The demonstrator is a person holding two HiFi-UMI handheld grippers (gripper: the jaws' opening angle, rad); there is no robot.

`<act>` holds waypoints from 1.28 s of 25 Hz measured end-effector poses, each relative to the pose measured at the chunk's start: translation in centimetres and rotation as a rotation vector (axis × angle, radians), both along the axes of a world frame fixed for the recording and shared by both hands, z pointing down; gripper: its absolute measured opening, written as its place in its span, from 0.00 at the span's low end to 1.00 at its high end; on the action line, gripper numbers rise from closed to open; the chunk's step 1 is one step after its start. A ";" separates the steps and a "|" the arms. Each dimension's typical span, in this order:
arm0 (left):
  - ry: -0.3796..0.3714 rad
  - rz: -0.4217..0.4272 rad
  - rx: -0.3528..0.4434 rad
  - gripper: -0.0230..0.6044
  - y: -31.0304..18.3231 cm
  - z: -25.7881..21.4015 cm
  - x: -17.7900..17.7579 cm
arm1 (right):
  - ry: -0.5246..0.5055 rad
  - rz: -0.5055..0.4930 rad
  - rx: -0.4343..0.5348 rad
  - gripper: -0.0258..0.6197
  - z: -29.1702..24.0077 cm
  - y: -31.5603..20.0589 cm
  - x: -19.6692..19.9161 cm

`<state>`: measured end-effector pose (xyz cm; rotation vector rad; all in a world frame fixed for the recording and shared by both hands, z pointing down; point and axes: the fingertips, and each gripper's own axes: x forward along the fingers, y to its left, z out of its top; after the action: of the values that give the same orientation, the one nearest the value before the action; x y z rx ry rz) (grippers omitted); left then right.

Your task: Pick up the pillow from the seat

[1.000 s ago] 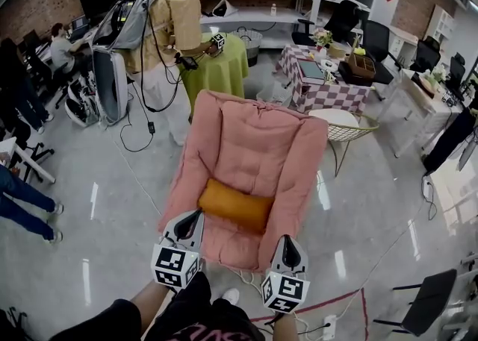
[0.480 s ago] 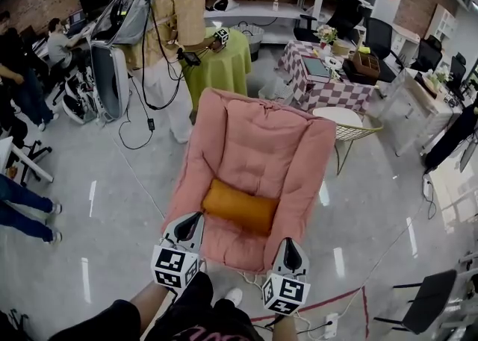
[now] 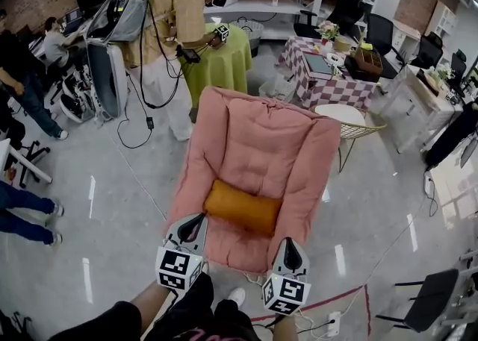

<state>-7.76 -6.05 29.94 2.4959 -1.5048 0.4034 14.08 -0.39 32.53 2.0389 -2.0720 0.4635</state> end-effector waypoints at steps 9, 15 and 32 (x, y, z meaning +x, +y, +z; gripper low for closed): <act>0.026 -0.016 -0.017 0.05 -1.8 0.9 -0.9 | -0.018 -0.005 -0.029 0.07 1.6 -1.2 -1.1; 0.024 -0.021 -0.029 0.05 -2.6 2.0 -1.1 | -0.023 0.023 -0.030 0.07 2.1 -2.0 -0.5; 0.019 0.006 -0.082 0.05 -5.1 7.2 -0.5 | -0.031 0.011 -0.090 0.07 7.0 -4.4 -2.0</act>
<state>-8.25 -11.20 37.11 2.4345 -1.4437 0.4321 12.10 -4.78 39.57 2.0056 -2.0191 0.5838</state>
